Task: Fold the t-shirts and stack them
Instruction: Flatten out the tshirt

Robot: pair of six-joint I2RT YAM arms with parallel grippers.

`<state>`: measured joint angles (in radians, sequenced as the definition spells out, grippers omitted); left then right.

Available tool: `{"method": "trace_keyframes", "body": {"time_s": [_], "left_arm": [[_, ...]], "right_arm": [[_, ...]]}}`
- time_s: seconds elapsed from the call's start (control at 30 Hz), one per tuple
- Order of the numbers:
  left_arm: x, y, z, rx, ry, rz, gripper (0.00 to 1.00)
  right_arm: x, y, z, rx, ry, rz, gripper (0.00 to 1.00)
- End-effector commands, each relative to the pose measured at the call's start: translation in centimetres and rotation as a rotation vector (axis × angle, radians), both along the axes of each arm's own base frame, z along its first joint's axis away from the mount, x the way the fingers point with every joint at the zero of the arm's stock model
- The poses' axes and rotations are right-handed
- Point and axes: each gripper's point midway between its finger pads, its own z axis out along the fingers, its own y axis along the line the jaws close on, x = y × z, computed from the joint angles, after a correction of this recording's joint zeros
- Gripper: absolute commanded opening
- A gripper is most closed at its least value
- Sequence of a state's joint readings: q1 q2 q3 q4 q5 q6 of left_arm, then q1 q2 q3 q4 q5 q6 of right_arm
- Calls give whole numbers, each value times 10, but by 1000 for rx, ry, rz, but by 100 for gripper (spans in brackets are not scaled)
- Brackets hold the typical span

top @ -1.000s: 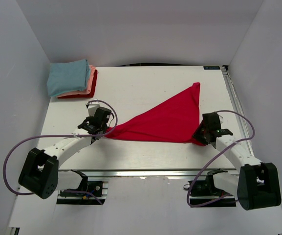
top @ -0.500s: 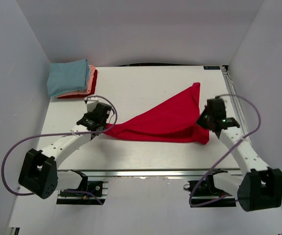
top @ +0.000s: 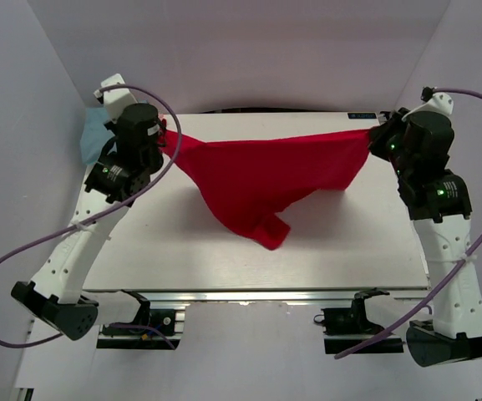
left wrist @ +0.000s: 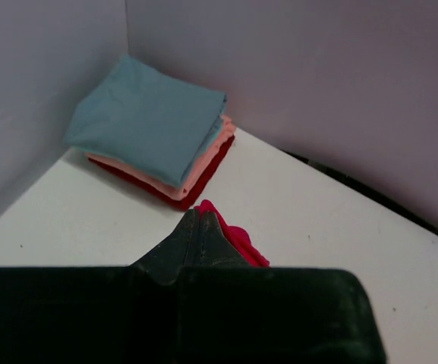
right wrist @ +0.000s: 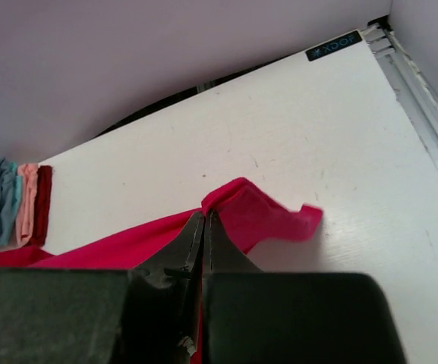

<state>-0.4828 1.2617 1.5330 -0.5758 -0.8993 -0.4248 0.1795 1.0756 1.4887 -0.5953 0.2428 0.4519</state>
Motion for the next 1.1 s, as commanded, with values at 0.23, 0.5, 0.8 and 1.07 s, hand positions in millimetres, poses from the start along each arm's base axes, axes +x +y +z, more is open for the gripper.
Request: {"method": "trace_keyframes", "body": {"time_s": [0.23, 0.5, 0.8, 1.07], "left_arm": [[-79, 39, 144, -68, -342, -53, 0], [-124, 38, 232, -95, -485, -211, 0], [-62, -6, 207, -31, -357, -293, 0], [71, -77, 55, 163, 59, -344, 0]], "right_arm": [[-110, -54, 161, -73, -419, -159, 0], [-163, -34, 221, -66, -534, 5, 0], [-82, 14, 160, -91, -296, 209, 0], [28, 58, 20, -75, 41, 356, 0]]}}
